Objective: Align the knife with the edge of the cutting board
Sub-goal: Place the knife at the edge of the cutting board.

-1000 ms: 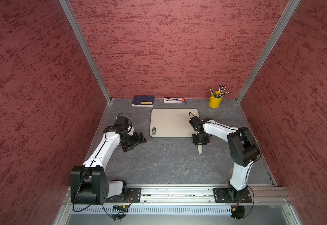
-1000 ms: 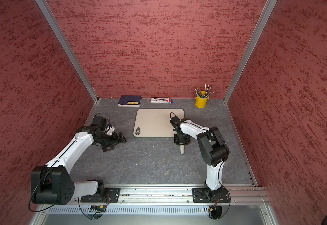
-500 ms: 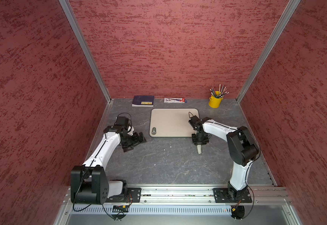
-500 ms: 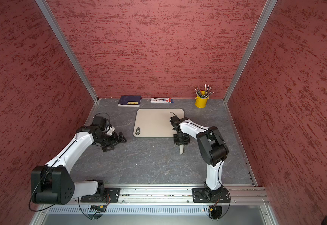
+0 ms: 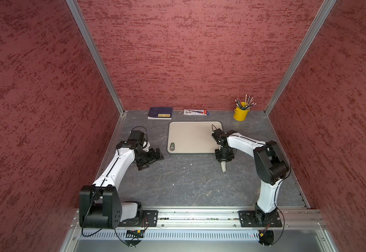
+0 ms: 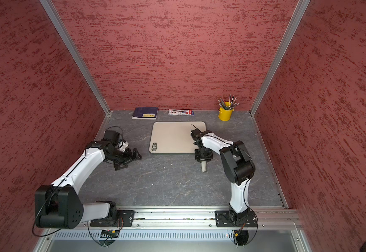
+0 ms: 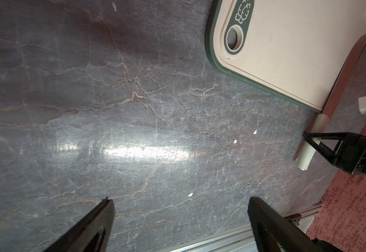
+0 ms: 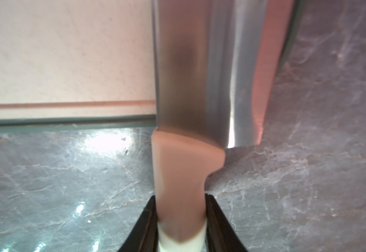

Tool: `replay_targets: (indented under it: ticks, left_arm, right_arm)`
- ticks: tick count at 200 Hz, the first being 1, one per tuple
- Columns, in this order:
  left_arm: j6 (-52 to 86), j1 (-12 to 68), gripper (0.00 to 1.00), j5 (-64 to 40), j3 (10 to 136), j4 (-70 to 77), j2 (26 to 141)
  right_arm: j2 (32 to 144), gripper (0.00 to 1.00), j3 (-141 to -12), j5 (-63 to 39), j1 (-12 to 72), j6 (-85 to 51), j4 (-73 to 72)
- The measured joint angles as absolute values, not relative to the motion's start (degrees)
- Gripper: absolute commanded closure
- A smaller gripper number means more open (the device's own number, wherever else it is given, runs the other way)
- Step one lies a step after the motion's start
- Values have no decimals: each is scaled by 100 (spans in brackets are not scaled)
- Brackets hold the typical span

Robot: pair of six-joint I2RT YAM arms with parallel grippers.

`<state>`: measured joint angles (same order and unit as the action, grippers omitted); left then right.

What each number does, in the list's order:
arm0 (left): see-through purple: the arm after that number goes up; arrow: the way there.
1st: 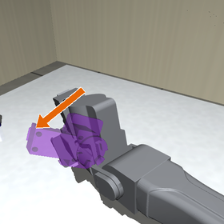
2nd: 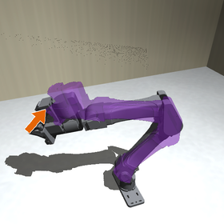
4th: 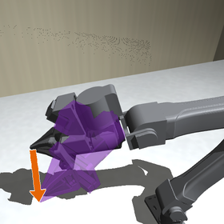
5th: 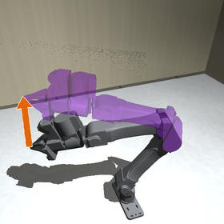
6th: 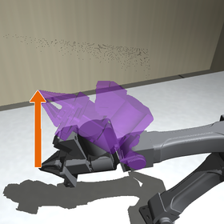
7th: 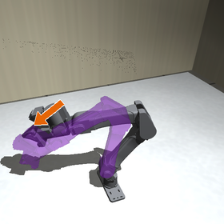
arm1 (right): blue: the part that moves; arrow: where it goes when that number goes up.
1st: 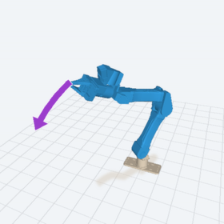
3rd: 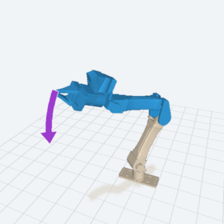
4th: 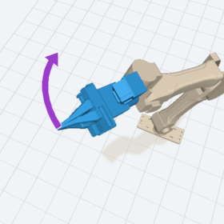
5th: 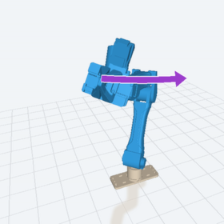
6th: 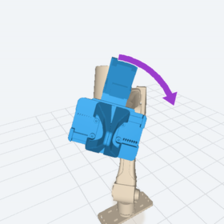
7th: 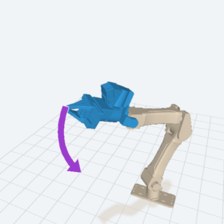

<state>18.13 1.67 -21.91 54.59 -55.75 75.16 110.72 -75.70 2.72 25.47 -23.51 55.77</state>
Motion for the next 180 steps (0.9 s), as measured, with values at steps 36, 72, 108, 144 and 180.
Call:
replay_targets:
  ticks: [36, 72, 108, 144, 180]
  left_arm:
    - [1813, 167, 0, -2176, 5459, -5581, 7588]
    - [1813, 167, 0, -2171, 5459, -5594, 7585]
    - [1813, 167, 0, -2171, 5459, -5596, 7585]
    - [1813, 167, 0, -2174, 5459, -5596, 7585]
    - [1813, 167, 0, -2174, 5459, -5596, 7585]
  right_arm:
    - [11102, 100, -7601, 237, 2528, -2349, 5588]
    - [11177, 100, -7660, 211, 2528, -2349, 5583]
    - [11179, 100, -7660, 211, 2526, -2349, 5583]
    - [11179, 100, -7660, 211, 2523, -2351, 5583]
    - [11179, 100, -7660, 169, 2521, -2351, 5572]
